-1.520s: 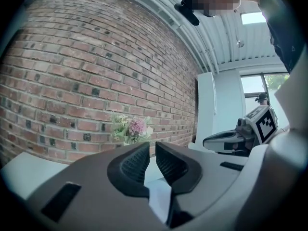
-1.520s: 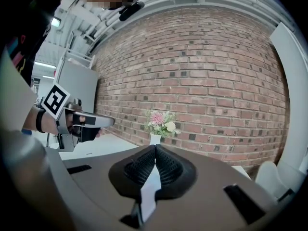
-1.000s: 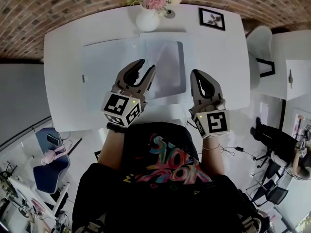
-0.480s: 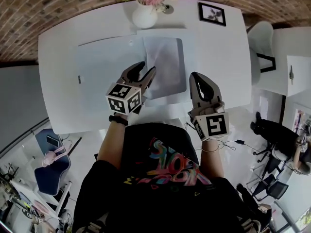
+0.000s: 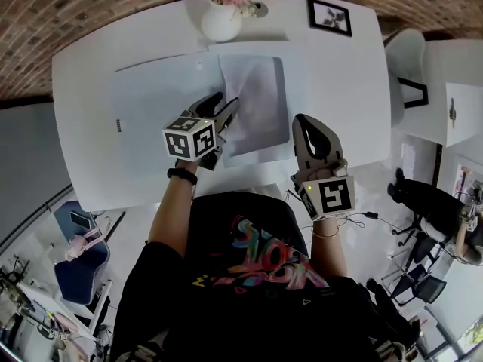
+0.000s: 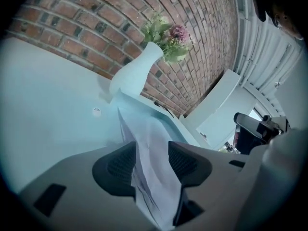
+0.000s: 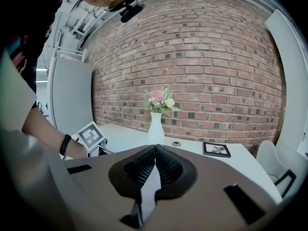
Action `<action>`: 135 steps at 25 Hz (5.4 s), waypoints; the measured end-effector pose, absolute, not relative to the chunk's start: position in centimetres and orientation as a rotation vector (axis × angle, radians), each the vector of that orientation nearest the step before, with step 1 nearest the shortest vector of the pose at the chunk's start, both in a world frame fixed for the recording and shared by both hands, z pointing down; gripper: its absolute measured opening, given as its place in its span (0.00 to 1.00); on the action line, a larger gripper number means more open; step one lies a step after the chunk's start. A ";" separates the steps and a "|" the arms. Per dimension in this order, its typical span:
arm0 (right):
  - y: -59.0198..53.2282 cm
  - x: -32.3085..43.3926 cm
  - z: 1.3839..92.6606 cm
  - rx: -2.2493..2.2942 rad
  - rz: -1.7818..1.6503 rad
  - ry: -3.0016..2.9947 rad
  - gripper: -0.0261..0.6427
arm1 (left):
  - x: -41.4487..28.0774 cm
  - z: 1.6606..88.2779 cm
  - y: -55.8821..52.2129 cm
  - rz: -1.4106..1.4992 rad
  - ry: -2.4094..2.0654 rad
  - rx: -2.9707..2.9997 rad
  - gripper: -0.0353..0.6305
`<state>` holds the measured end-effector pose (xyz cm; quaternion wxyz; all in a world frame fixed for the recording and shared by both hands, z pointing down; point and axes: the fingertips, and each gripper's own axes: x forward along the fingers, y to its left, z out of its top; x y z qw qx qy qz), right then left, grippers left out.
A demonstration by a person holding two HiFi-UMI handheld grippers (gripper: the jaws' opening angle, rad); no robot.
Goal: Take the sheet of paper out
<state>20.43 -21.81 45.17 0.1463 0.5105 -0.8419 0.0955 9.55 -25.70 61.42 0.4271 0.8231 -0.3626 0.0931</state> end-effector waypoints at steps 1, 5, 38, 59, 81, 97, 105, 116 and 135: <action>-21.9 20.4 45.2 1.471 0.277 -2.422 0.07 | 9.7 61.7 -25.7 0.233 -0.896 2.043 0.36; -22.0 20.4 45.2 1.477 0.284 -2.417 0.07 | 10.0 61.7 -25.9 0.221 -0.872 2.023 0.36; -22.5 20.2 45.0 1.453 0.308 -2.437 0.07 | 12.3 60.2 -24.2 0.032 -0.412 1.777 0.38; -23.1 20.1 45.4 1.444 0.339 -2.436 0.07 | 12.5 59.6 -25.9 -0.075 -0.406 1.763 0.09; -22.2 19.1 42.3 1.432 0.248 -2.490 0.07 | 10.7 52.2 -24.4 -0.174 -0.436 1.981 0.09; -21.5 17.2 39.6 1.330 0.161 -2.578 0.07 | 5.5 44.5 -22.5 -0.284 -0.682 2.139 0.09; -22.7 15.2 38.0 1.242 0.099 -2.639 0.07 | 1.4 39.3 -22.5 -0.317 -0.948 2.272 0.09; -24.7 13.4 34.5 1.225 -0.002 -2.680 0.07 | -1.5 33.2 -21.8 -0.283 -1.318 2.476 0.09; -25.3 16.5 32.2 1.310 -0.005 -2.680 0.07 | -1.8 29.7 -20.9 -0.148 -1.660 2.641 0.09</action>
